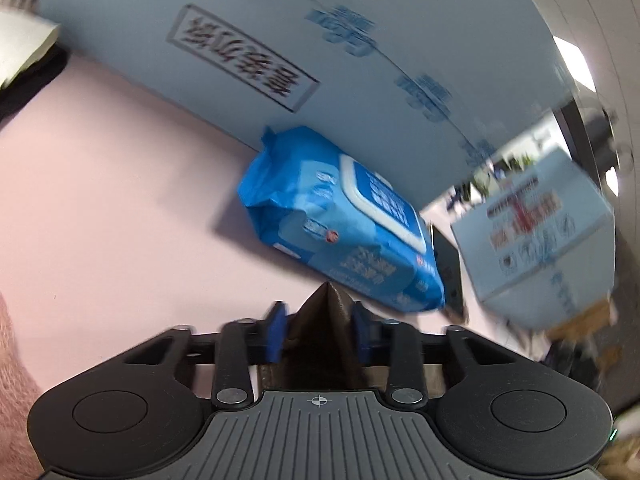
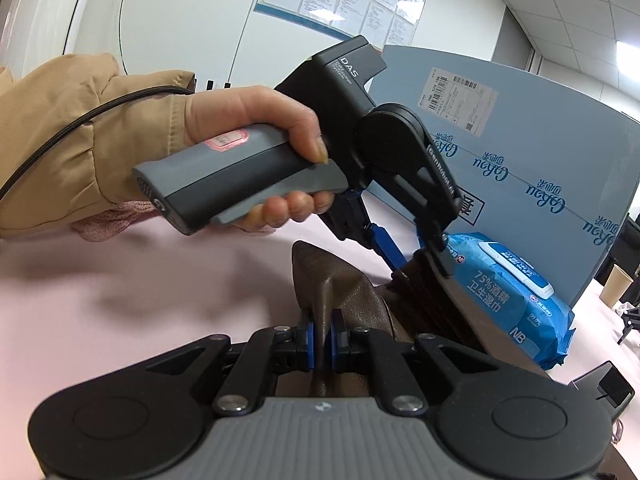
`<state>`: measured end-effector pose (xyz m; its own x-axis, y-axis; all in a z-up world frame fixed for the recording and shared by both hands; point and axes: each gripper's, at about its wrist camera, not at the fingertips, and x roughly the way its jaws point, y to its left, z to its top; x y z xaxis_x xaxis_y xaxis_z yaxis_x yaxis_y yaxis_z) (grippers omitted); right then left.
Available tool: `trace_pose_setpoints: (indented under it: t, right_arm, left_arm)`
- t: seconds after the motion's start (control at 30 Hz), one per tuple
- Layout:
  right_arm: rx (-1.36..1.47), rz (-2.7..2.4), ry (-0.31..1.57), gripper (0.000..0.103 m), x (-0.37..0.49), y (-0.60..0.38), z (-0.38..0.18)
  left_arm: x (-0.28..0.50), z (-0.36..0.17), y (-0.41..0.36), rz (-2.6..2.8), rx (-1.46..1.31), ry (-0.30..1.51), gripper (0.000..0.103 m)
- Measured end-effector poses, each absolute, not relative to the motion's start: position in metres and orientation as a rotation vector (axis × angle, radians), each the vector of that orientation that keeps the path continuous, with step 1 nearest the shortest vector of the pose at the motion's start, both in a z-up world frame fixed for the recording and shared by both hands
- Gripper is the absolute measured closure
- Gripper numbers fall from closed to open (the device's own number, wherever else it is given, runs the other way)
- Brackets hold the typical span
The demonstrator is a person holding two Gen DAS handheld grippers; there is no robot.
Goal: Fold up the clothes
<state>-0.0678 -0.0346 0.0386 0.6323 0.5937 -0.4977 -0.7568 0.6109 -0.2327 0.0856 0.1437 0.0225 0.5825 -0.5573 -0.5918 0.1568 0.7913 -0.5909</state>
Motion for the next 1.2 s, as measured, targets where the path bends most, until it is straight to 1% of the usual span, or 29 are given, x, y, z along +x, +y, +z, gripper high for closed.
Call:
trace_pose_setpoints:
  t: [0.1, 0.3, 0.5, 0.7, 0.83, 0.97, 1.2]
  right_arm:
    - [-0.436, 0.8, 0.394, 0.095, -0.068, -0.037, 0.041]
    - [-0.349, 0.787, 0.372, 0.095, -0.069, -0.051, 0.053]
    - [-0.222, 0.788, 0.351, 0.095, -0.074, -0.078, 0.073]
    - [-0.017, 0.754, 0.314, 0.096, -0.088, -0.132, 0.103]
    - [0.132, 0.713, 0.283, 0.097, -0.103, -0.172, 0.11]
    - [0.284, 0.649, 0.232, 0.097, -0.128, -0.215, 0.107]
    - [0.54, 0.525, 0.161, 0.097, -0.172, -0.293, 0.082]
  left_arm:
    - [0.086, 0.025, 0.139, -0.45, -0.501, 0.842, 0.091]
    - [0.08, 0.038, 0.143, -0.485, -0.561, 0.758, 0.091]
    - [0.069, 0.071, 0.129, -0.512, -0.5, 0.68, 0.091]
    - [0.057, 0.116, 0.102, -0.567, -0.44, 0.619, 0.091]
    - [0.045, 0.141, 0.073, -0.624, -0.419, 0.579, 0.091]
    - [0.032, 0.165, 0.024, -0.702, -0.366, 0.556, 0.091]
    - [0.019, 0.176, -0.074, -0.796, -0.274, 0.59, 0.091]
